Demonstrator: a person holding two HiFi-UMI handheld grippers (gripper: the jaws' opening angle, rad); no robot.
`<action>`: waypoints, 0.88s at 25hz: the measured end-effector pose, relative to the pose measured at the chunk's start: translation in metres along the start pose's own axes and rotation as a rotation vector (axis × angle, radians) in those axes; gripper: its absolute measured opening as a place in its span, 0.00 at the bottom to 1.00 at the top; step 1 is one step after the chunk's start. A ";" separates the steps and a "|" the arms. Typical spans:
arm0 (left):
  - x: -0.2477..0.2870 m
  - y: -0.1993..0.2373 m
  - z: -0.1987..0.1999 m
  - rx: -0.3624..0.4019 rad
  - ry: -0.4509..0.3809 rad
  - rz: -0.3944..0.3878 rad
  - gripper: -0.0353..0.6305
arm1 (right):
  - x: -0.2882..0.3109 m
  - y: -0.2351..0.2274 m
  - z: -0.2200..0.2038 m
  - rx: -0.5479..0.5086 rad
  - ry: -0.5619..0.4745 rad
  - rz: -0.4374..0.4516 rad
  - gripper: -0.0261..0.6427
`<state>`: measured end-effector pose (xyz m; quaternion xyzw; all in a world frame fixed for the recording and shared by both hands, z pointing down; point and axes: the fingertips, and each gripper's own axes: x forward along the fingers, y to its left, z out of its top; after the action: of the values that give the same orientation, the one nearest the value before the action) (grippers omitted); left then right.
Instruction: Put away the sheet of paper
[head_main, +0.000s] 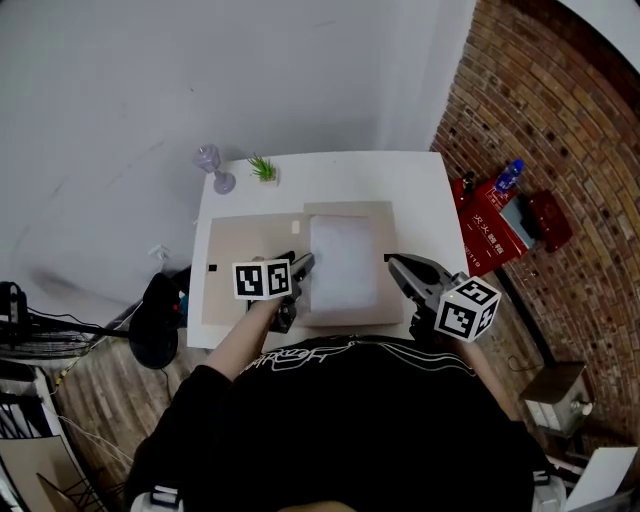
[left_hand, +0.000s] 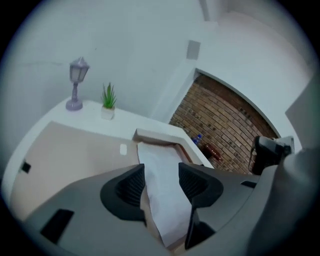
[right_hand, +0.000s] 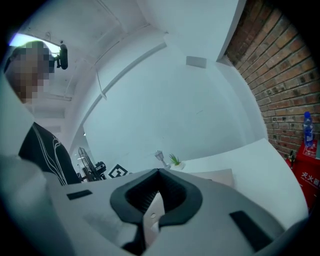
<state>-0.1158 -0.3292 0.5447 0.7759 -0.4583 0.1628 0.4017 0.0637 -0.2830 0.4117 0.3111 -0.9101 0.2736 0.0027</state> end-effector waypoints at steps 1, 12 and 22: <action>-0.009 -0.009 0.008 0.056 -0.034 -0.012 0.39 | 0.001 0.001 0.001 -0.009 0.002 0.000 0.04; -0.111 -0.126 0.066 0.261 -0.332 -0.399 0.12 | 0.020 0.052 0.025 -0.131 -0.019 0.187 0.04; -0.148 -0.123 0.078 0.287 -0.418 -0.382 0.12 | 0.039 0.069 0.031 -0.171 -0.019 0.241 0.04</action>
<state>-0.0993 -0.2725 0.3459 0.9135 -0.3490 -0.0154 0.2085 -0.0022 -0.2753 0.3581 0.2008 -0.9609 0.1905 -0.0122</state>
